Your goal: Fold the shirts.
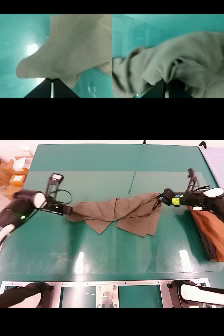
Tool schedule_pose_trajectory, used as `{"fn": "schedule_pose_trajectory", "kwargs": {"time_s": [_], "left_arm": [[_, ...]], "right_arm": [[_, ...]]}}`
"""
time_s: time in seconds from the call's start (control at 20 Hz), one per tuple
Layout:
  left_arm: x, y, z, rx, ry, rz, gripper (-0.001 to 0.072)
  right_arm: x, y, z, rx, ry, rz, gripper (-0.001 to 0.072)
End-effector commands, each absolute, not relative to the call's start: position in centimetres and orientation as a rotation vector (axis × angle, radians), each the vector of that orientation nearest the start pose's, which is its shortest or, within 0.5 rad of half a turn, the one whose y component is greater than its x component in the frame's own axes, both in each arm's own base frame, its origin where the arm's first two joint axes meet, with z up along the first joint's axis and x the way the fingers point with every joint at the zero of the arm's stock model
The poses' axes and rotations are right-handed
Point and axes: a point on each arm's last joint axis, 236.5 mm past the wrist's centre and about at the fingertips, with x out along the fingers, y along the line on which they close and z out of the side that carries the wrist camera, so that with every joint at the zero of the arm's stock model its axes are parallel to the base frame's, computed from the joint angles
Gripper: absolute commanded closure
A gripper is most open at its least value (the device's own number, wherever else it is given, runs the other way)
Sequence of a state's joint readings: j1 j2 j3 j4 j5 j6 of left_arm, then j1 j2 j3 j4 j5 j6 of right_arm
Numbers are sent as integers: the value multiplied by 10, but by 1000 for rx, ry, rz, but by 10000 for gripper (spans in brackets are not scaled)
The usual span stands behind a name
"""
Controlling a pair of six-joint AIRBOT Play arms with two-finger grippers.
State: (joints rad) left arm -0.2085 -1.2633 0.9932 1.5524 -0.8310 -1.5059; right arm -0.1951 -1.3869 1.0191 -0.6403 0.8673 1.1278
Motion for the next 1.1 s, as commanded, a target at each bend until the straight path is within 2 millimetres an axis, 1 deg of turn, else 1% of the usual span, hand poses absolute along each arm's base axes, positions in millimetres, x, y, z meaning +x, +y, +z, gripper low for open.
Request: {"fn": "schedule_pose_trajectory", "kwargs": {"time_s": [0.0, 0.05, 0.1, 0.15, 0.2, 0.25, 0.3, 0.35, 0.4, 0.45, 0.55, 0.65, 0.7, 0.75, 0.8, 0.9, 1.0, 1.05], "left_arm": [[410, -91, -64, 173, 1185, -242, 682], [414, -92, -60, 175, 1186, -244, 683], [420, -93, -54, 177, 1172, -243, 682], [424, -94, -48, 180, 1159, -247, 682], [426, -94, -44, 190, 1153, -253, 682], [426, -94, -43, 190, 1157, -253, 682], [424, -94, -43, 190, 1165, -254, 682], [423, -94, -44, 191, 1172, -254, 682], [422, -94, -44, 191, 1175, -254, 682], [420, -93, -45, 192, 1183, -254, 682], [417, -93, -46, 199, 1196, -259, 682], [415, -92, -47, 201, 1205, -259, 682], [414, -92, -47, 201, 1211, -259, 682], [413, -92, -47, 201, 1217, -260, 682], [412, -92, -48, 202, 1219, -259, 682], [411, -92, -48, 203, 1224, -261, 681], [411, -92, -48, 212, 1224, -267, 682], [411, -92, -48, 217, 1223, -271, 682]], "right_arm": [[475, 51, -27, 678, 982, 285, 650], [480, 41, -11, 659, 963, 301, 461], [482, 30, 12, 654, 951, 325, 353], [478, 16, 35, 666, 955, 343, 352], [468, 7, 52, 677, 969, 363, 352], [455, -1, 61, 694, 989, 370, 353], [438, -5, 61, 710, 1029, 365, 355], [420, -3, 52, 718, 1075, 363, 356], [402, 5, 37, 734, 1123, 361, 356], [381, 21, 15, 771, 1190, 369, 354], [332, 62, -35, 830, 1356, 403, 354], [290, 99, -77, 829, 1474, 418, 357], [276, 110, -92, 816, 1509, 407, 358], [267, 118, -102, 805, 1527, 394, 358], [264, 125, -108, 809, 1527, 387, 358], [270, 132, -111, 814, 1503, 377, 359], [281, 133, -115, 820, 1470, 350, 360], [287, 131, -117, 819, 1448, 337, 376]]}}
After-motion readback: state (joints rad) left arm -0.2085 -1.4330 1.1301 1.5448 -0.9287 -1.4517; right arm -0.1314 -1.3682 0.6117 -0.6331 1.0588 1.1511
